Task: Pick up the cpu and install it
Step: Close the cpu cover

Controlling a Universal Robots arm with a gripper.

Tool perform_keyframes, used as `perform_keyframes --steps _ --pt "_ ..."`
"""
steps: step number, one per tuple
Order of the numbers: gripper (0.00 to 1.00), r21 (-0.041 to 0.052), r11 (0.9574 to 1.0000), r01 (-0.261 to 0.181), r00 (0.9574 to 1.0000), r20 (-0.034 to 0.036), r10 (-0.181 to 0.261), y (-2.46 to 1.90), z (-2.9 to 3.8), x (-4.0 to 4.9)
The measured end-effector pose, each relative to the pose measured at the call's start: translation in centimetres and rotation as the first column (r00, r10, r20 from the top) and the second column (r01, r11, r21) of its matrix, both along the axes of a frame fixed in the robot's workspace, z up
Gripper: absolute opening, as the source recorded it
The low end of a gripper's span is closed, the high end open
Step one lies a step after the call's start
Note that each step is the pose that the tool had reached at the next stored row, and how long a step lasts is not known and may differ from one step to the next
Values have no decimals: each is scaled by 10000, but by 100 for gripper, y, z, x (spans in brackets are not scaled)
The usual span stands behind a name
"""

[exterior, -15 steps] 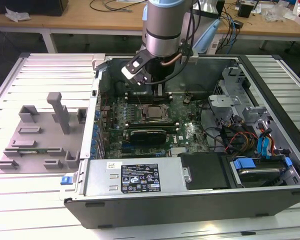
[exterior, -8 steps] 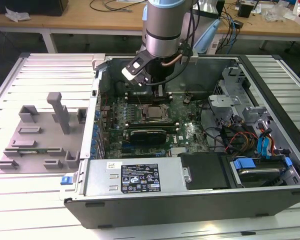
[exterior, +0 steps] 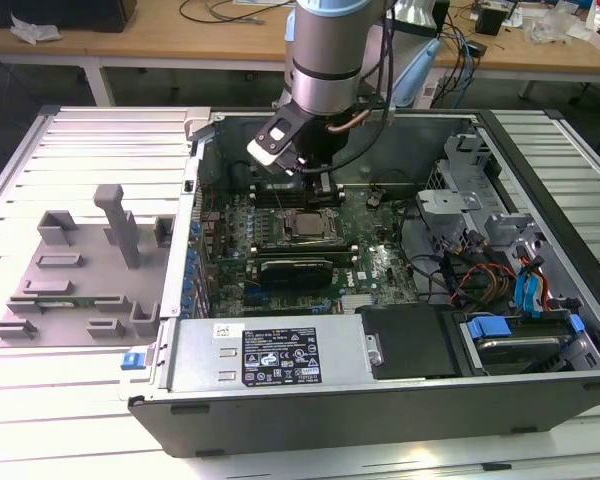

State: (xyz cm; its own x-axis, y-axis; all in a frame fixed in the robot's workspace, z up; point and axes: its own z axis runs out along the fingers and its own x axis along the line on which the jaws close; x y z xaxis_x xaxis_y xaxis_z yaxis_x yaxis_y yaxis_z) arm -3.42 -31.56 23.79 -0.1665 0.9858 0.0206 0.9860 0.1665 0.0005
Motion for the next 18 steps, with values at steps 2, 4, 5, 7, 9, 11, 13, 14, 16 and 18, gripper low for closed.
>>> perform_keyframes --steps 2,4,5,7,9,11,13,14,16,18 --pt "11 0 9987 -517 9987 0 517 0 0 0" --pt "11 0 9936 -1131 9936 0 1131 0 -1 0" --pt "11 0 9914 -1310 9914 0 1310 0 -1 0" --pt "11 0 9755 -2200 9755 0 2200 0 -1 0" --pt "11 0 9579 -2869 9579 0 2869 0 -1 0" --pt "11 0 9232 -3844 9232 0 3844 0 -2 0" --pt "11 0 8793 -4763 8793 0 4763 0 -3 0" --pt "11 0 8528 -5222 8528 0 5222 0 -4 0" --pt "11 0 8151 -5794 8151 0 5794 0 -4 0" --pt "11 0 7903 -6127 7903 0 6127 0 -4 0"
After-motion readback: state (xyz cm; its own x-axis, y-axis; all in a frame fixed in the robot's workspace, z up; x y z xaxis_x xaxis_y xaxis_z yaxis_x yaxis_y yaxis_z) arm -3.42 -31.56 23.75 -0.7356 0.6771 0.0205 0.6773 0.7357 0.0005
